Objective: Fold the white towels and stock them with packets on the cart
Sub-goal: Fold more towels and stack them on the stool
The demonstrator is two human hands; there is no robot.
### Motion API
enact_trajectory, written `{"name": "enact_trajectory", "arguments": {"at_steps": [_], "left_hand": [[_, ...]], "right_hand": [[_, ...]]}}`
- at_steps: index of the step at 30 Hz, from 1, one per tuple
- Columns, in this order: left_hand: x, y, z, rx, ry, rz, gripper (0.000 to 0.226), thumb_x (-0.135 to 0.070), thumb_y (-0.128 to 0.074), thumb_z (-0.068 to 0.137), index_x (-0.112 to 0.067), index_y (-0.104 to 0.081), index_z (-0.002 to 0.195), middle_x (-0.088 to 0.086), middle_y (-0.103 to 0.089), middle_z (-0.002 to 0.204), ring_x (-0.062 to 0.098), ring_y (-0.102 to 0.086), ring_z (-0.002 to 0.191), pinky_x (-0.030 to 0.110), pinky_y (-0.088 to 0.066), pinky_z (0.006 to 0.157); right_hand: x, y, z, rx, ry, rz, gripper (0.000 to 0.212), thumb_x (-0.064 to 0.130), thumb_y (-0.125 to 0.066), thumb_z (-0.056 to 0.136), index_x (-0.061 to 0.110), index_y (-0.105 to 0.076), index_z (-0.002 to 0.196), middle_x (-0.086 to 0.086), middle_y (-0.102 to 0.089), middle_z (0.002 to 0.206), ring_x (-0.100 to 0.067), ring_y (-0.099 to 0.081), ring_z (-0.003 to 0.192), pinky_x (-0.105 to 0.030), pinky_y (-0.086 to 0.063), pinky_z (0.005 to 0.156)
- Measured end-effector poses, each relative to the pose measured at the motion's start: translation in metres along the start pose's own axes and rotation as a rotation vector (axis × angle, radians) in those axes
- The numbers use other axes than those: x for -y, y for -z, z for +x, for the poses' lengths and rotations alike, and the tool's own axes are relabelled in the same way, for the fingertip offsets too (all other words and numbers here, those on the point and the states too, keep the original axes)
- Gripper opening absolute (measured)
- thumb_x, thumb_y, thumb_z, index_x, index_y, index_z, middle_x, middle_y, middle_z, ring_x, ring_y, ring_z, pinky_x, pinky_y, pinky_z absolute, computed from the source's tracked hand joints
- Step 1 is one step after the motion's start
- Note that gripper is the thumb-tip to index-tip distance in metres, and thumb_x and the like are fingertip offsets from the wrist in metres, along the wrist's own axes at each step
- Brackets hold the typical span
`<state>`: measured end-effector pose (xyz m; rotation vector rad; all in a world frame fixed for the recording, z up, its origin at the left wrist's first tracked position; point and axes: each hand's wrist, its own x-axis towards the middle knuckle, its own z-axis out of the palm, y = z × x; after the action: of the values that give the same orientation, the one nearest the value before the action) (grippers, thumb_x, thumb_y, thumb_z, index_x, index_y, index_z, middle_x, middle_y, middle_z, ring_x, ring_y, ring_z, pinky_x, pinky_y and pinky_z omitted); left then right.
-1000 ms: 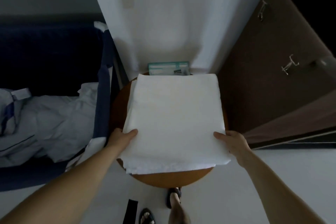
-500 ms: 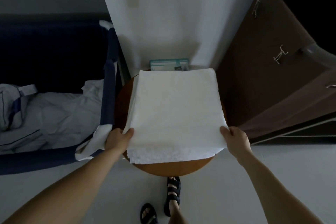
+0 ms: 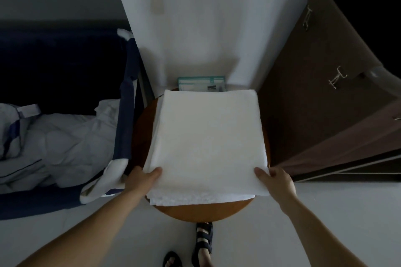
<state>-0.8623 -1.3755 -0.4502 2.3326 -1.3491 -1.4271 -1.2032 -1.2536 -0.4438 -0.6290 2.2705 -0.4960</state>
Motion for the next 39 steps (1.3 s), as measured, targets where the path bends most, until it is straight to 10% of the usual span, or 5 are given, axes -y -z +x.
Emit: {"name": "enact_trajectory", "arguments": {"at_steps": [10,17,20,27,39], "left_hand": [[-0.027,0.008,0.002,0.038,0.003,-0.091,0.058,-0.043,-0.073,0.084,-0.005,-0.059,0.125,0.007,-0.063,0.1,0.026,-0.061,0.087,0.031,-0.05,0.067],[-0.037,0.021,0.007,0.186,0.055,-0.178,0.055,-0.034,-0.079,0.08,-0.01,-0.056,0.124,0.011,-0.064,0.111,0.032,-0.064,0.098,0.049,-0.058,0.086],[-0.04,0.022,0.004,0.251,0.122,-0.226,0.048,-0.032,-0.081,0.079,-0.01,-0.056,0.114,0.014,-0.064,0.109,0.034,-0.063,0.1,0.052,-0.057,0.087],[-0.099,0.055,-0.003,0.282,0.02,-0.196,0.044,-0.028,-0.077,0.083,-0.01,-0.058,0.118,0.013,-0.064,0.104,0.03,-0.064,0.09,0.038,-0.056,0.063],[-0.206,0.14,-0.06,0.038,-0.472,-0.656,0.014,-0.024,-0.064,0.093,-0.019,-0.06,0.106,0.002,-0.065,0.101,0.016,-0.064,0.088,0.033,-0.056,0.072]], "right_hand": [[0.015,-0.001,0.01,0.08,-0.16,0.277,0.042,0.034,-0.077,0.08,0.012,-0.057,0.11,-0.005,-0.058,0.103,-0.027,-0.057,0.095,-0.047,-0.06,0.073],[0.031,0.006,0.02,0.319,-0.306,0.52,0.069,0.043,-0.086,0.066,0.011,-0.057,0.12,-0.01,-0.061,0.118,-0.036,-0.058,0.106,-0.056,-0.052,0.091],[0.033,0.008,0.021,0.382,-0.253,0.588,0.04,0.03,-0.079,0.08,0.007,-0.062,0.108,-0.013,-0.065,0.116,-0.035,-0.061,0.104,-0.056,-0.047,0.099],[0.084,0.027,0.014,0.06,0.032,0.223,0.042,0.031,-0.07,0.089,0.007,-0.062,0.123,-0.011,-0.063,0.109,-0.029,-0.06,0.094,-0.04,-0.051,0.088],[0.231,0.124,-0.003,-0.184,0.454,0.549,0.031,0.029,-0.064,0.093,0.012,-0.063,0.12,-0.002,-0.063,0.103,-0.014,-0.059,0.083,-0.026,-0.049,0.069]]}}
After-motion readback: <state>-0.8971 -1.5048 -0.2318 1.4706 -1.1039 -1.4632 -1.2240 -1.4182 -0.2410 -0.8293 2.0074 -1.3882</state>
